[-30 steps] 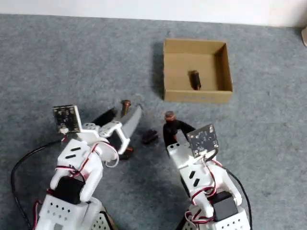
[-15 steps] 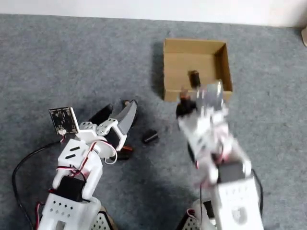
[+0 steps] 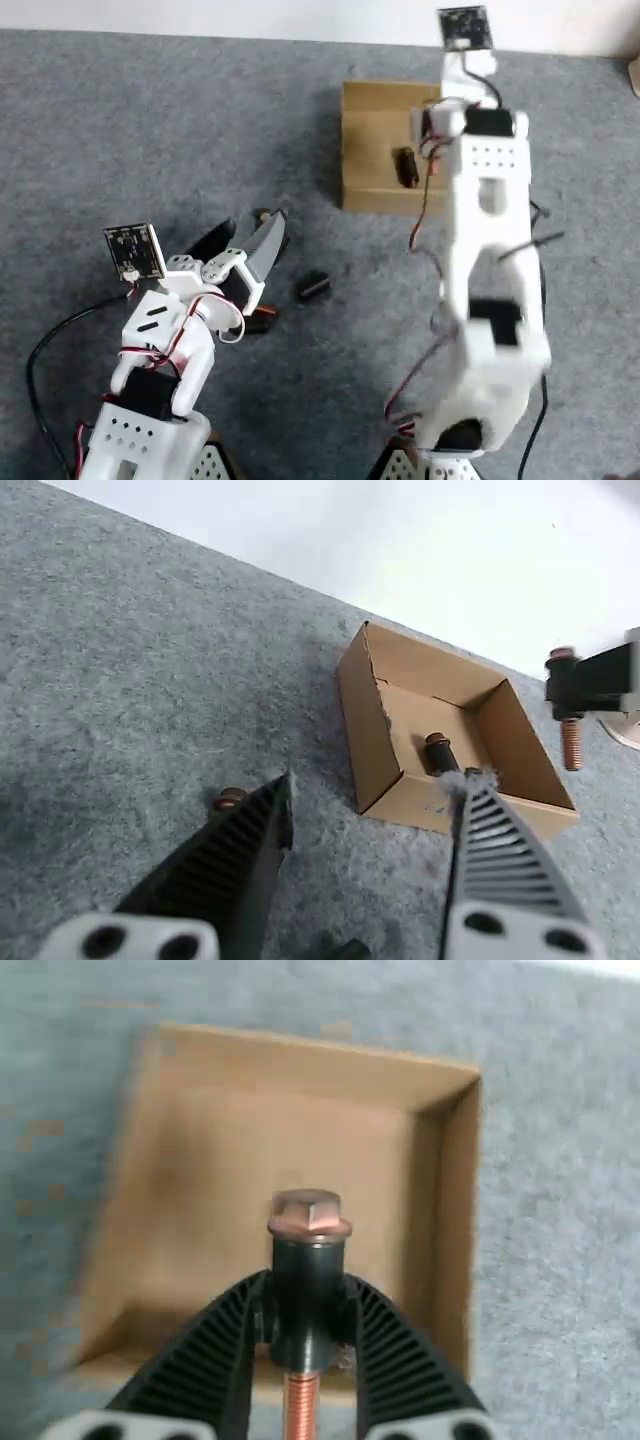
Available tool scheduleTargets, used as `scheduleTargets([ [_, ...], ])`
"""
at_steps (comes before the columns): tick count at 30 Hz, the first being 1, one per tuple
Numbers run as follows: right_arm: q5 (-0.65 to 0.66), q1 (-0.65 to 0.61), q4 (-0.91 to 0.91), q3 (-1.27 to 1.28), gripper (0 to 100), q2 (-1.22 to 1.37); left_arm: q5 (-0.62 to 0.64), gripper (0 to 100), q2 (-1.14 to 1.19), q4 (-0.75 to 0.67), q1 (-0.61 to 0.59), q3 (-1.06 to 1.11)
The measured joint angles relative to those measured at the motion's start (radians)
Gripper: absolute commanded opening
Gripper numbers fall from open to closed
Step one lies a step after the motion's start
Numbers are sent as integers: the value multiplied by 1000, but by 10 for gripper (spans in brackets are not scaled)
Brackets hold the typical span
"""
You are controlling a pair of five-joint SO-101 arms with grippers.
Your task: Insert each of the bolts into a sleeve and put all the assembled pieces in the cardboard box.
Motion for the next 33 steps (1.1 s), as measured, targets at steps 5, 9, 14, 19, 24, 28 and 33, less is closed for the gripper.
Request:
scheduleTargets([
  [5, 0, 78, 81, -339, 5, 348, 0, 245, 0, 0, 0, 0],
  [9, 0, 89, 161, -555, 5, 559, -2, 245, 0, 0, 0, 0],
  [14, 0, 81, 230, -807, 7, 753, -2, 245, 0, 0, 0, 0],
  [19, 2, 81, 287, -1005, 54, 882, -2, 245, 0, 0, 0, 0],
  [24, 0, 80, 342, -1099, 281, 913, -2, 245, 0, 0, 0, 0],
  [28, 2, 74, 385, -1112, 329, 913, -2, 245, 0, 0, 0, 0],
  [33, 2, 61, 427, -1112, 329, 890, -2, 245, 0, 0, 0, 0],
])
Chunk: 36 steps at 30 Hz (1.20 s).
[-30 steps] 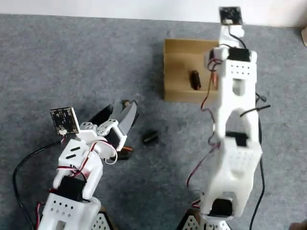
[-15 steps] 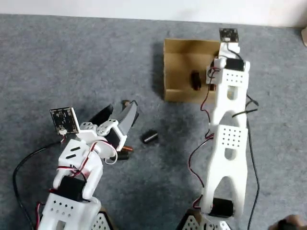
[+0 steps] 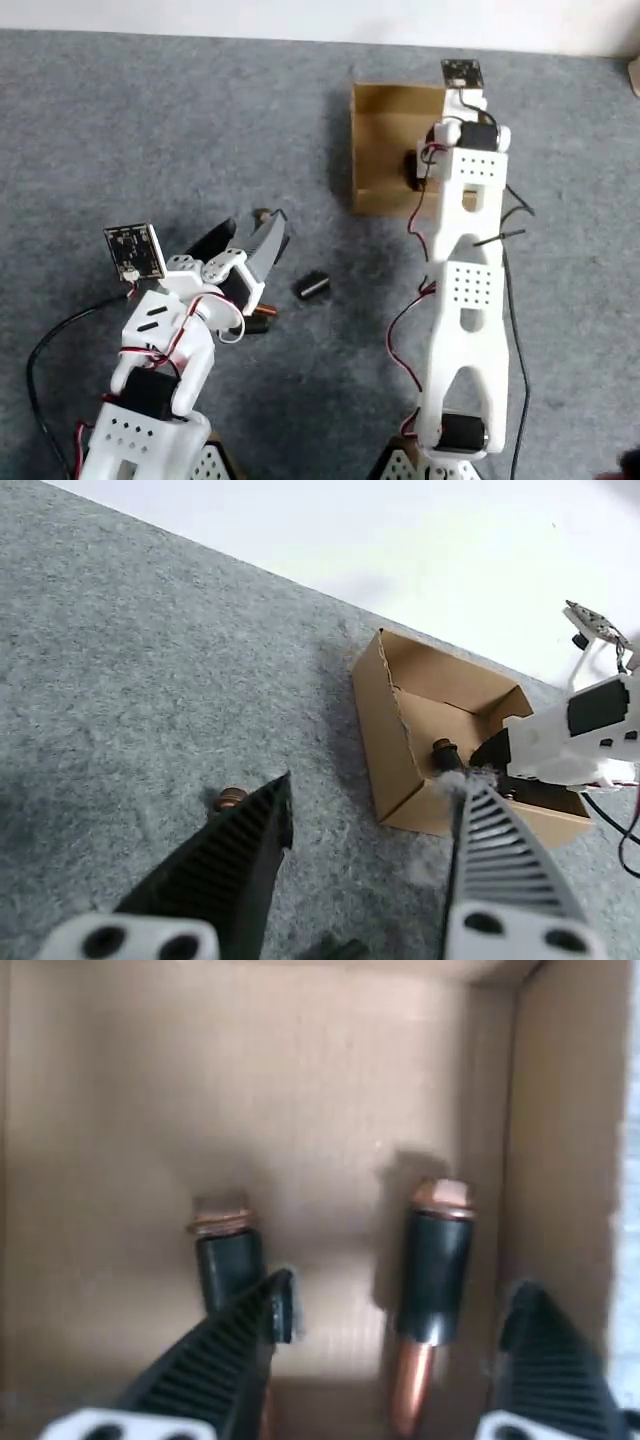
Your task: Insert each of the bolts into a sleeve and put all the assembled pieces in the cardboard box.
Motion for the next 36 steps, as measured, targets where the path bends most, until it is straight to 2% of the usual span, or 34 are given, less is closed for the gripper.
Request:
scheduleTargets([
  [8, -8, -35, 164, -2, 329, -288, 0, 245, 0, 0, 0, 0],
  [10, -63, -66, 195, -2, 329, -371, 0, 245, 0, 0, 0, 0],
  [14, -261, -69, 206, 32, 329, -529, 0, 245, 0, 0, 0, 0],
  [17, -338, -95, 206, 189, 329, -635, 0, 245, 0, 0, -3, 0],
  [21, -358, -181, 206, 479, 329, -772, 0, 245, 0, 0, -44, 0],
  [30, -468, -367, 203, 990, 329, -1178, 0, 245, 0, 0, -46, 0],
  [36, -470, -394, 31, 1369, 329, -1399, 0, 245, 0, 0, -86, 0],
])
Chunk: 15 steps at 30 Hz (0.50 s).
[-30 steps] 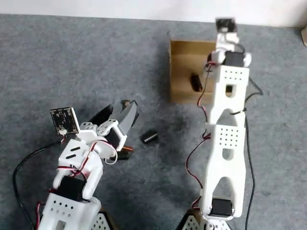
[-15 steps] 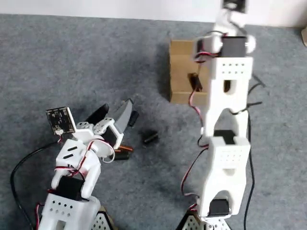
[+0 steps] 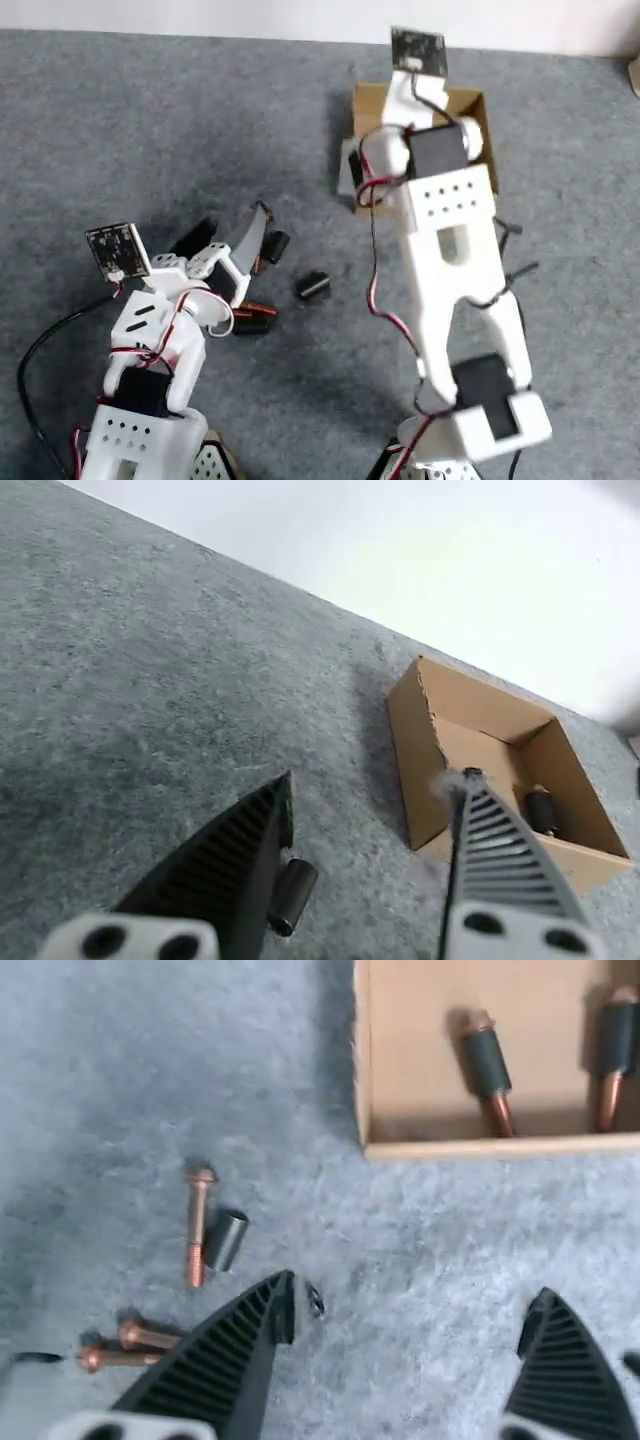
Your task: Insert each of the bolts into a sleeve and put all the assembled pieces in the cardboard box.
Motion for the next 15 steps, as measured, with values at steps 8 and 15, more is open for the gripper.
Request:
scheduleTargets([
  [8, 81, -11, -178, 463, 329, -213, 48, 245, 0, 9, -8, -12],
  [15, 107, -18, -322, 766, 329, -414, 51, 245, 0, 241, -9, -180],
])
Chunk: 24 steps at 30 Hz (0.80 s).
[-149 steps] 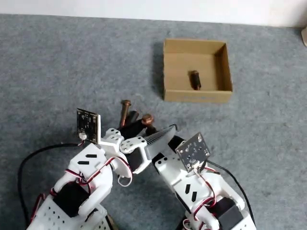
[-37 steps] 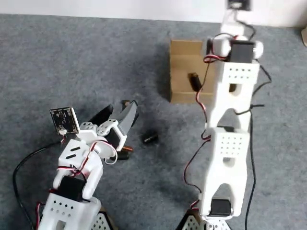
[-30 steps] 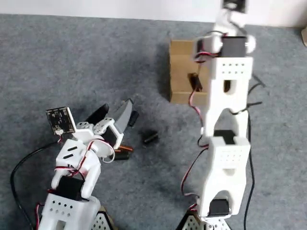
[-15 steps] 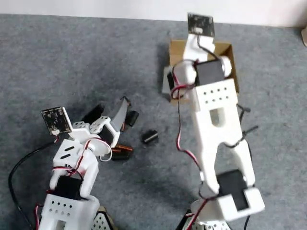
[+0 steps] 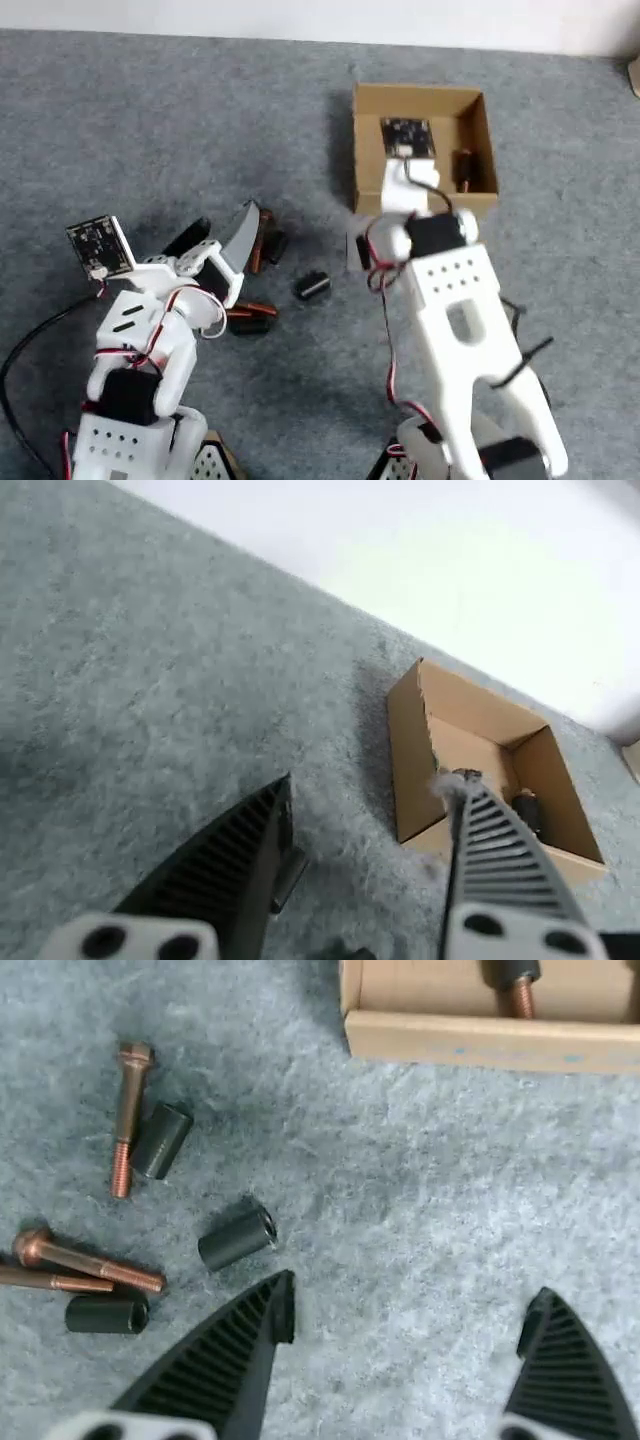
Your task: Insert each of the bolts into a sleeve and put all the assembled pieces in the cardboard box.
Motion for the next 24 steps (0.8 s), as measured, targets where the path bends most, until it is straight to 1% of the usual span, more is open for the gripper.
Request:
scheduleTargets([
  [5, 20, -77, -135, 193, 329, -81, 0, 245, 0, 100, 2, -87],
  [7, 91, -130, -155, 241, 329, -91, 3, 245, 0, 132, -5, -118],
  [10, 210, -222, -196, 298, 329, -92, 3, 245, 2, 144, -66, -144],
  [12, 269, -256, -236, 327, 329, -94, 3, 245, 32, 144, -112, -175],
  [14, 316, -262, -275, 344, 329, -94, 3, 245, 97, 147, -152, -218],
  [16, 390, -264, -301, 351, 329, -94, 3, 245, 192, 152, -166, -273],
  [20, 572, -267, -313, 351, 329, -94, 3, 245, 446, 153, -169, -385],
  [24, 769, -267, -313, 353, 329, -94, 3, 245, 677, 210, -173, -477],
])
